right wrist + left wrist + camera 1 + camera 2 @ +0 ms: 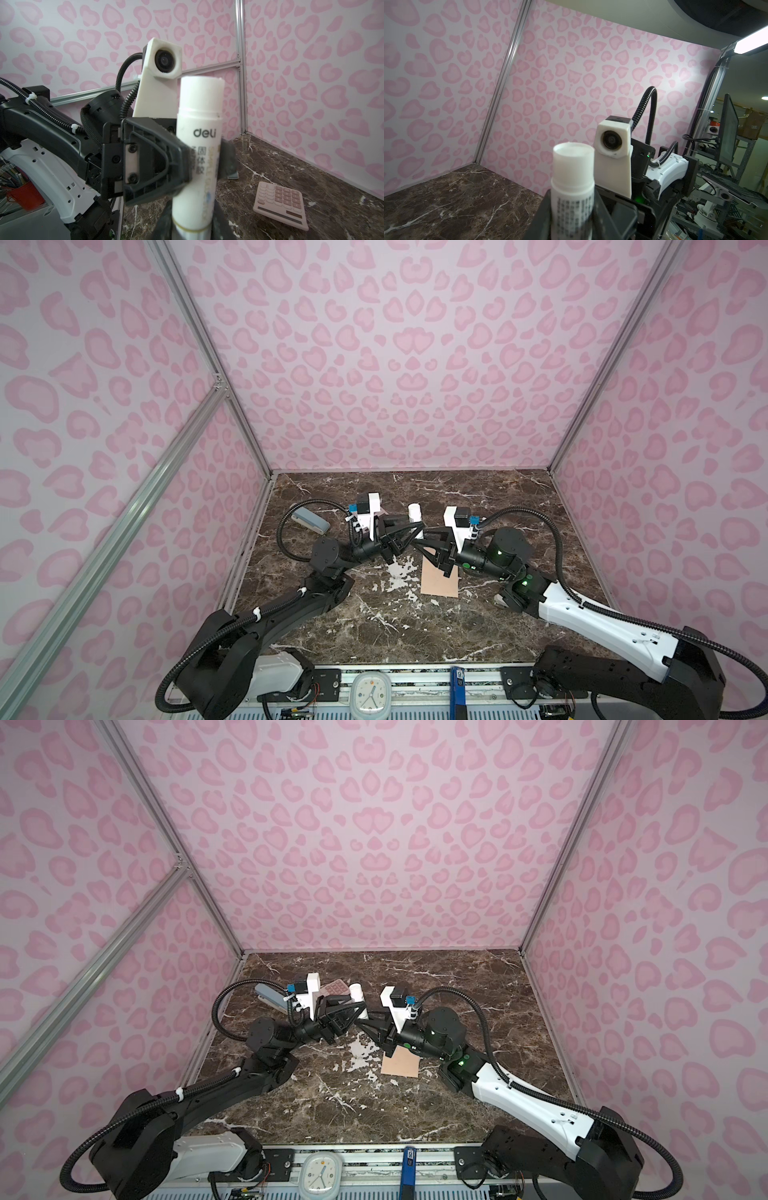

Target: Place the letter into the envelope and seal it

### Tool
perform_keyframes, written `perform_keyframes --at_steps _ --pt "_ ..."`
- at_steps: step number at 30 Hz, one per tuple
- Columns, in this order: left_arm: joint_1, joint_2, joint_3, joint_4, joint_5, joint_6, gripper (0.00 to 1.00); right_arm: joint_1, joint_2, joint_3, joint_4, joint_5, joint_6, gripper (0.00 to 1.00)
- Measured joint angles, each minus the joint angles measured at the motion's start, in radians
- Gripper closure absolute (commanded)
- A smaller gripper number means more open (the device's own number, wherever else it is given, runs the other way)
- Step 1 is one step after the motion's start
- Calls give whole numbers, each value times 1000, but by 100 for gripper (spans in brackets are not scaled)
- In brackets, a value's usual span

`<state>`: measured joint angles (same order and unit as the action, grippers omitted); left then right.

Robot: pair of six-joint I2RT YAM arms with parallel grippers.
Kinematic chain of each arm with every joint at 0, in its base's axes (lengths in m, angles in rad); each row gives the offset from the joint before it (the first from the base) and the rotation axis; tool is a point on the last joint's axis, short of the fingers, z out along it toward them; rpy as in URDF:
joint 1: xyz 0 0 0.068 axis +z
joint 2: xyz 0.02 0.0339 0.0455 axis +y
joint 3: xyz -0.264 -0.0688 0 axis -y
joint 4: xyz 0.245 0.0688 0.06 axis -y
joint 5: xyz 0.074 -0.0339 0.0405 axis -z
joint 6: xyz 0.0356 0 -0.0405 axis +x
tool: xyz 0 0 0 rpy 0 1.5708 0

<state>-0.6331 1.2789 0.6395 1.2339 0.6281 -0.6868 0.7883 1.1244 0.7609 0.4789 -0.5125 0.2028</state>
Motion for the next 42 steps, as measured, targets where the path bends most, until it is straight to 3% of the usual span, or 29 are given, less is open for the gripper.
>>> perform_keyframes --at_steps 7,17,19,22,28,37,42 --pt "-2 -5 0 16 -10 19 96 47 -6 10 -14 98 -41 87" --pt "-45 -86 -3 -133 -124 162 96 191 -19 21 -49 430 -152 87" --pt "-51 -101 -8 -164 -148 188 96 220 -13 22 -52 498 -167 81" --pt "-56 -119 -16 -197 -179 215 96 255 2 33 -64 580 -188 63" --pt "-60 -188 -61 -315 -312 254 96 267 12 17 -123 629 -259 53" --pt "-60 -304 -99 -436 -447 329 96 74 -74 -71 -230 669 -282 53" --pt "-59 -291 -100 -475 -452 345 96 -80 -23 -19 -346 740 -188 52"
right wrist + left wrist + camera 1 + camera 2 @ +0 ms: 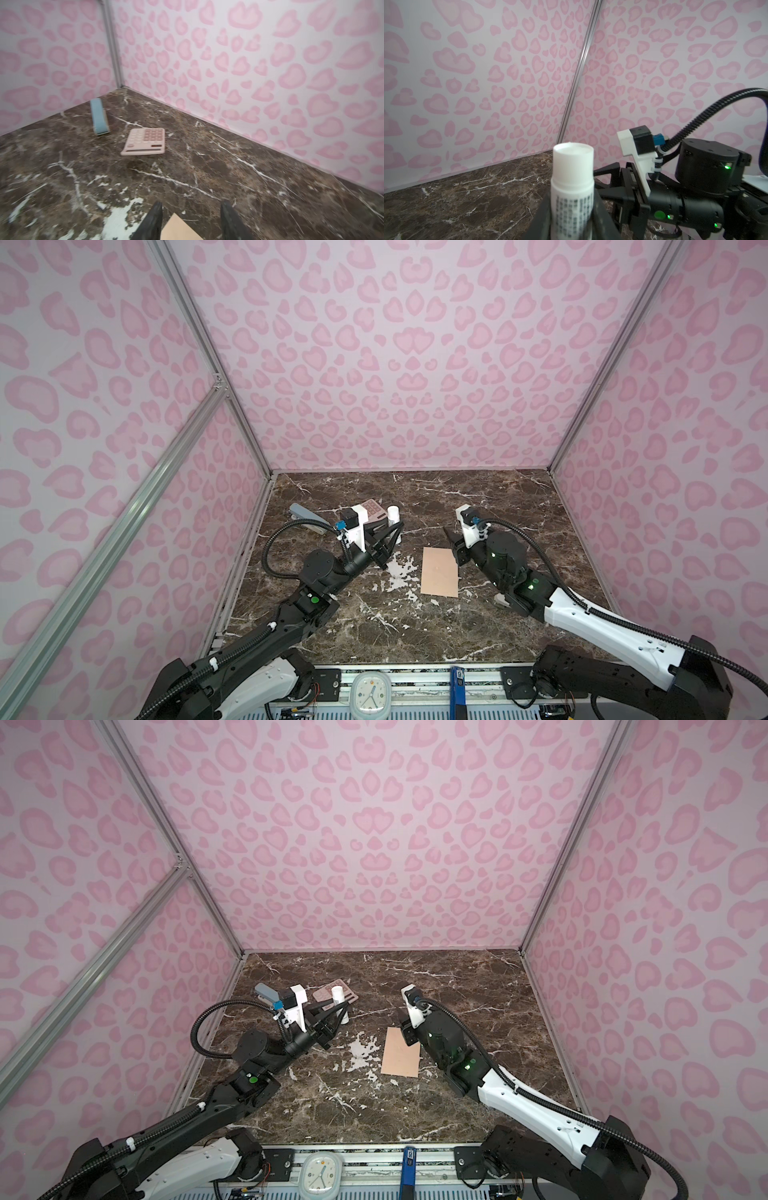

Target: Place the letter into the envelope and seal it

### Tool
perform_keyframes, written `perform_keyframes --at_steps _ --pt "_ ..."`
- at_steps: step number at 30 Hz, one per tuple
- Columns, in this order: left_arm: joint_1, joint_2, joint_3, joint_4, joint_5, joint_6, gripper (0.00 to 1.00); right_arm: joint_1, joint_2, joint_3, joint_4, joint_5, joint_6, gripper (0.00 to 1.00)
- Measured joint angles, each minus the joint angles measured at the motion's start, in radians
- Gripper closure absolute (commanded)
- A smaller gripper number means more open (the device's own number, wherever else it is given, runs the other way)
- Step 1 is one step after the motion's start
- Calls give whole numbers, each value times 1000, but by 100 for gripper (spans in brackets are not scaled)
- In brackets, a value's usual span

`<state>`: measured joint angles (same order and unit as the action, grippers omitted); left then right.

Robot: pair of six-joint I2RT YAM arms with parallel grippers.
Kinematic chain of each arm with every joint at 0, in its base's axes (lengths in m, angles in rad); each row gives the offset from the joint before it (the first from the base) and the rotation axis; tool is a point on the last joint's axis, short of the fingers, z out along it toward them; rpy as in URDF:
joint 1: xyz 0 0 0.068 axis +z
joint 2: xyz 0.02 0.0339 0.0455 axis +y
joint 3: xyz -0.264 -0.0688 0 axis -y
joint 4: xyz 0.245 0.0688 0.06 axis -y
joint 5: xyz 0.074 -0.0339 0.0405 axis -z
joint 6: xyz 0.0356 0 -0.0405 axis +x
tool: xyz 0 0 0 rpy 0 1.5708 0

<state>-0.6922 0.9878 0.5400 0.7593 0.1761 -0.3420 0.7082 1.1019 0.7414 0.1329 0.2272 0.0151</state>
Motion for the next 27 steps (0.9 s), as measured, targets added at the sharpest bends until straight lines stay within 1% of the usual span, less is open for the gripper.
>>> perform_keyframes --at_steps 3,8,10,12,15,18,27 --pt "-5 26 1 -32 10 4 96 -80 90 121 -135 43 109 52" --pt "-60 70 15 -105 5 42 96 -183 329 381 -433 81 309 53" --pt "-96 92 22 -137 -17 73 96 -212 446 498 -570 74 372 54" --pt "-123 109 22 -163 -40 94 96 -232 535 579 -673 58 420 54" --pt "-161 135 11 -192 -80 130 96 -251 626 643 -789 35 468 54" --pt "-182 154 -4 -219 -122 160 96 -261 683 681 -872 26 502 54" --pt "-196 183 -29 -233 -172 188 96 -305 845 764 -988 -20 533 54"
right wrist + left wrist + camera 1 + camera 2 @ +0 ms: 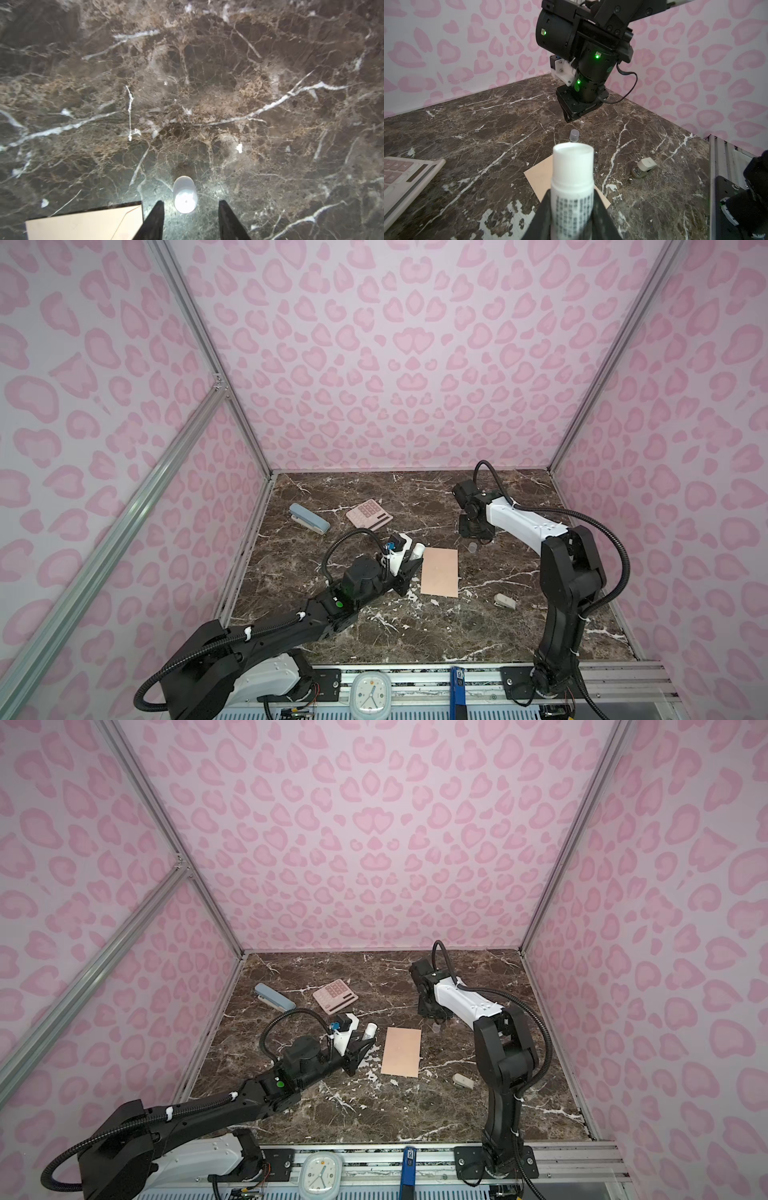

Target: Place the letter into the envelope and seal it

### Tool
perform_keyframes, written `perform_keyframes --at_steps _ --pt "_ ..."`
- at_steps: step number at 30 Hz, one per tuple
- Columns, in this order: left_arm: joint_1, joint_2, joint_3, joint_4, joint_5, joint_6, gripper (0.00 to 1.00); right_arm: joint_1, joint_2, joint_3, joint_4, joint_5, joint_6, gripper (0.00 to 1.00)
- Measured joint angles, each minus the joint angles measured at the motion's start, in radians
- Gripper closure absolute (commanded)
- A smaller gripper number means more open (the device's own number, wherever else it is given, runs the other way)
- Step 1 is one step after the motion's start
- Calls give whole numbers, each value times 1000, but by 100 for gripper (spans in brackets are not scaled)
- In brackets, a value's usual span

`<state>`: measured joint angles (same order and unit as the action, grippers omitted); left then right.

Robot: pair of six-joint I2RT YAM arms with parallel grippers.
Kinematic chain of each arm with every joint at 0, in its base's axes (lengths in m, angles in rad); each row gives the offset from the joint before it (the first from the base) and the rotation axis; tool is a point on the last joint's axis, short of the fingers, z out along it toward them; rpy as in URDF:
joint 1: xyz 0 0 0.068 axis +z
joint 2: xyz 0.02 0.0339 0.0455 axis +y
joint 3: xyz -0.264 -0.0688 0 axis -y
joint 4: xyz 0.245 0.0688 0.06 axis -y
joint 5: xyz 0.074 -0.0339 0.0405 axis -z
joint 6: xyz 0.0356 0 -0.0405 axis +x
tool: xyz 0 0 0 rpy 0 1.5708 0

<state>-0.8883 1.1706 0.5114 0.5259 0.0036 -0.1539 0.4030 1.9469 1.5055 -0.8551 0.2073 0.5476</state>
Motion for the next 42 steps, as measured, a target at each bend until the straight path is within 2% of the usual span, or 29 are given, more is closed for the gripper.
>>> perform_keyframes --at_steps 18,42 --pt "-8 28 -5 0 -3 4 96 -45 86 6 -6 -99 13 61" --pt "-8 28 -10 3 -3 3 96 -42 86 2 -11 -121 8 63"
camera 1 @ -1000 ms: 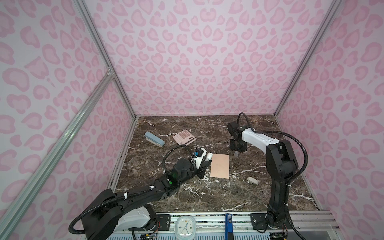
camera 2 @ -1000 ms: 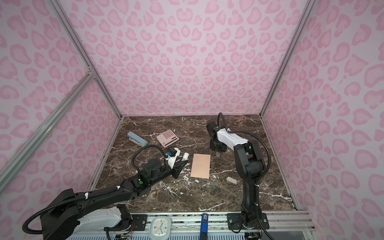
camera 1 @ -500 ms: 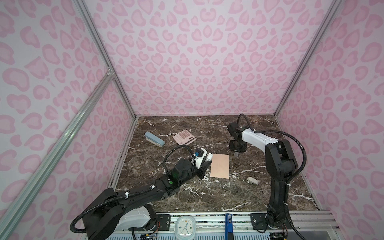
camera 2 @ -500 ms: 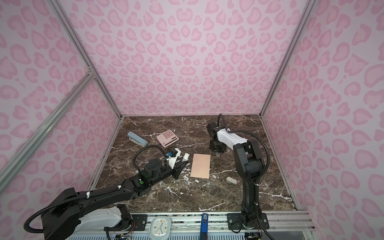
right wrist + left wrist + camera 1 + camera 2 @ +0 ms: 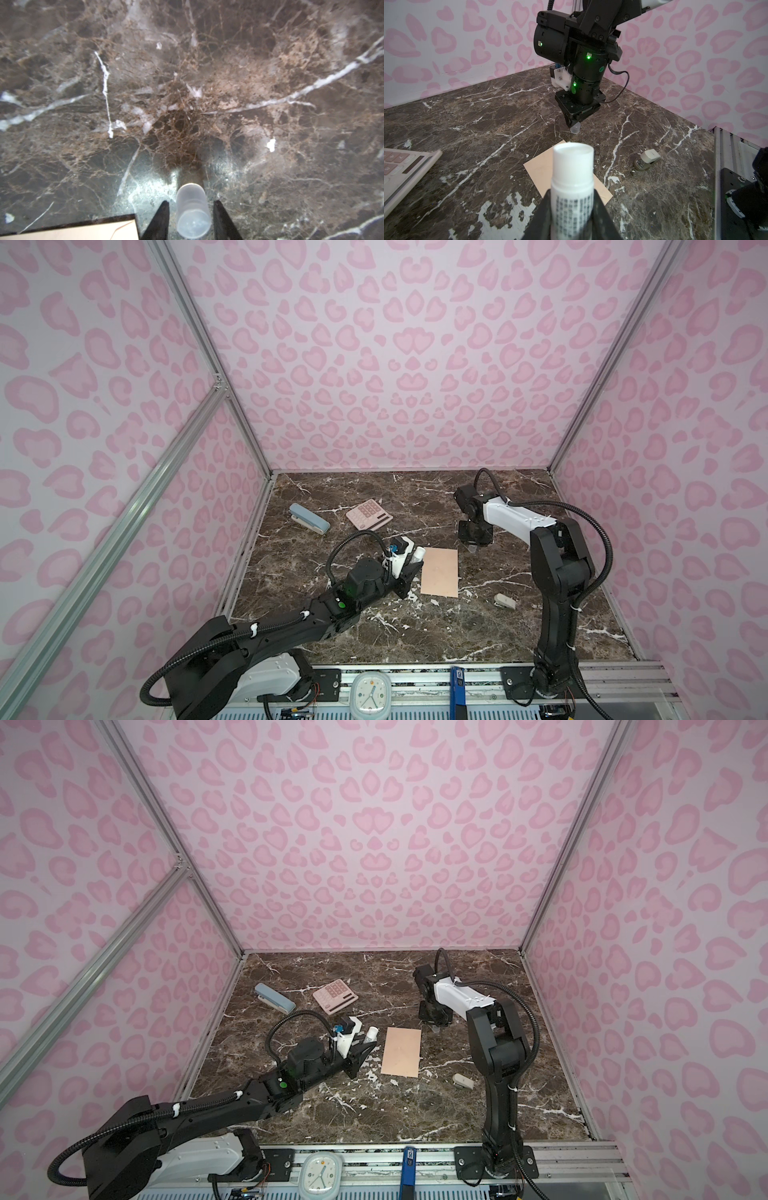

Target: Place the letter into the envelope and seal it

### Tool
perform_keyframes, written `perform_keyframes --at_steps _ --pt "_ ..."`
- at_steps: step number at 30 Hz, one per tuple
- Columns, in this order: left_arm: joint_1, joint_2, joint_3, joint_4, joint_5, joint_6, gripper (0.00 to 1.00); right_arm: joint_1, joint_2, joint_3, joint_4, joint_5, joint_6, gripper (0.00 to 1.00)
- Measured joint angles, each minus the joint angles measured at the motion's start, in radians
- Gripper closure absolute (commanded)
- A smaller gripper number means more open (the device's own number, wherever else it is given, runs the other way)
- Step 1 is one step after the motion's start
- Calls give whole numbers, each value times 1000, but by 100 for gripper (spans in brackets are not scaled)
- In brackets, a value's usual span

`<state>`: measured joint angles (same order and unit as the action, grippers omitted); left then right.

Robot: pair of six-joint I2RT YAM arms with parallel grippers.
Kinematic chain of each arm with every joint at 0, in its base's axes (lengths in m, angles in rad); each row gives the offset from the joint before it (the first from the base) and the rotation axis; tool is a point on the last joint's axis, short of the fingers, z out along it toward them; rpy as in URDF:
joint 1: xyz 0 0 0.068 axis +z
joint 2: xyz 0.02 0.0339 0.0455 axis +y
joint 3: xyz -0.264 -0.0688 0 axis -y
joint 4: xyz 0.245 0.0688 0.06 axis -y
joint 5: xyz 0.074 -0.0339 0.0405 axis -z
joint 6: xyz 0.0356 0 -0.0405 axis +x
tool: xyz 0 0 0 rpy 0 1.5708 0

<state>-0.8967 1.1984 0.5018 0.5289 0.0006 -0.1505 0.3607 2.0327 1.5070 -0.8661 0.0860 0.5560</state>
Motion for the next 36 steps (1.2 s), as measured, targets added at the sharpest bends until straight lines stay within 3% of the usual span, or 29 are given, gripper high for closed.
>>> perform_keyframes --at_steps 30,36 --pt "-2 -2 0 0 0 0 96 0 -1 -2 -14 -21 -3 71" --pt "-2 1 0 0 0 0 96 2 -55 -9 -14 -35 -5 71"
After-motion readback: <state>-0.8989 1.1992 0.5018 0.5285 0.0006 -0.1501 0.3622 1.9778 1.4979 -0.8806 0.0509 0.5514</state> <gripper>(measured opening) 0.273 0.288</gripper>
